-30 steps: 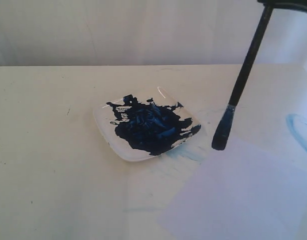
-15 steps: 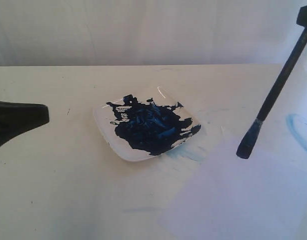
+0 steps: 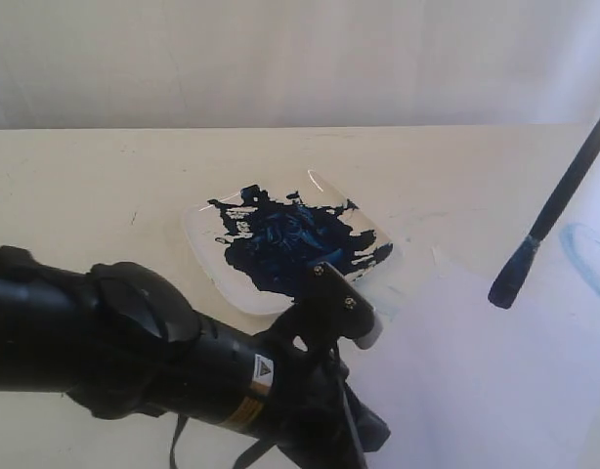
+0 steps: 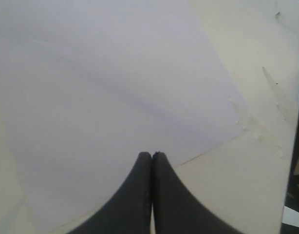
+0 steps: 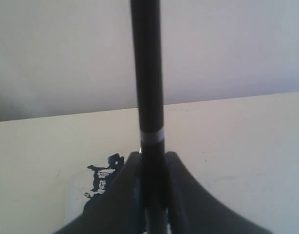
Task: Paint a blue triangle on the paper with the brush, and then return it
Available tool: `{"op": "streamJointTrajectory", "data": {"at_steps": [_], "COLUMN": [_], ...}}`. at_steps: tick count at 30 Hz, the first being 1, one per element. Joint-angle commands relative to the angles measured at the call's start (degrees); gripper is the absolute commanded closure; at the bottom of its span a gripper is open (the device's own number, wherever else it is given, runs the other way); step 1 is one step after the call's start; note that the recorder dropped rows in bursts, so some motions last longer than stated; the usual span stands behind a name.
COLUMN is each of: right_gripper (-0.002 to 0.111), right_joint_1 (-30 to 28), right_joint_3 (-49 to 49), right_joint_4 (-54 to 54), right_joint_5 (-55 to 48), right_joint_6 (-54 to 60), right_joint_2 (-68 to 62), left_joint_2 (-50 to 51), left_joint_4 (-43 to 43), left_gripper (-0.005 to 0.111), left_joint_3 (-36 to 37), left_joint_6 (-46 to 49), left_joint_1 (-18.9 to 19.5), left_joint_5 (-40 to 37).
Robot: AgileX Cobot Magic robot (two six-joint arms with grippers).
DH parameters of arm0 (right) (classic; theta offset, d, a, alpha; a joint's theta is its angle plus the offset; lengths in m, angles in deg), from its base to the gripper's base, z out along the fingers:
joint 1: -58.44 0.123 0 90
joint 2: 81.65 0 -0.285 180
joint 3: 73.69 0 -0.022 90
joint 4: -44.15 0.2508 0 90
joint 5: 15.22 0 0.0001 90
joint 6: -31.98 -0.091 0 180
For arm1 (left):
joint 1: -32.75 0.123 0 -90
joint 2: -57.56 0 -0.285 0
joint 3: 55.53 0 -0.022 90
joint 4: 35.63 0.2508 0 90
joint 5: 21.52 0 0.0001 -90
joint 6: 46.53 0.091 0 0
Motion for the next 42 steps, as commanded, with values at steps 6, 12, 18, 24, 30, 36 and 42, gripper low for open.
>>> {"op": "streamJointTrajectory", "data": {"at_steps": [6,12,18,24,30,36,42], "right_gripper": [0.108,0.108,0.108,0.108,0.108,0.108,0.108], "right_joint_1": [-0.08,2.68,5.09,6.39,6.39,6.39,6.39], "right_joint_3": [4.48,5.42,5.42,6.00,6.00,6.00,6.00], "right_joint_4": [0.79,6.70,12.06,16.48,20.56,21.38,22.09], "right_joint_5": [8.52,9.19,6.59,0.99,-4.77,-6.63,-6.85], "right_joint_6": [1.48,9.27,17.47,25.72,32.99,35.78,37.46], "right_joint_2": [-0.02,-2.62,-6.22,-9.27,-11.81,-14.24,-16.35], "left_joint_2": [6.47,8.35,8.45,8.45,10.04,10.29,10.39], "left_joint_4": [0.37,0.37,0.37,0.37,0.37,0.37,0.37], "left_gripper": [0.107,0.107,0.107,0.107,0.107,0.107,0.107], "left_joint_3": [-3.41,-3.41,-3.41,-3.41,-3.41,-3.41,-3.41], "left_joint_6": [-0.30,-0.13,0.36,1.12,1.12,1.21,1.21], "left_joint_1": [-0.33,-0.33,-0.33,-0.33,-0.33,-0.33,-0.33], "left_joint_5": [-2.82,-4.22,-6.98,-9.70,-9.83,-10.08,-11.14]}}
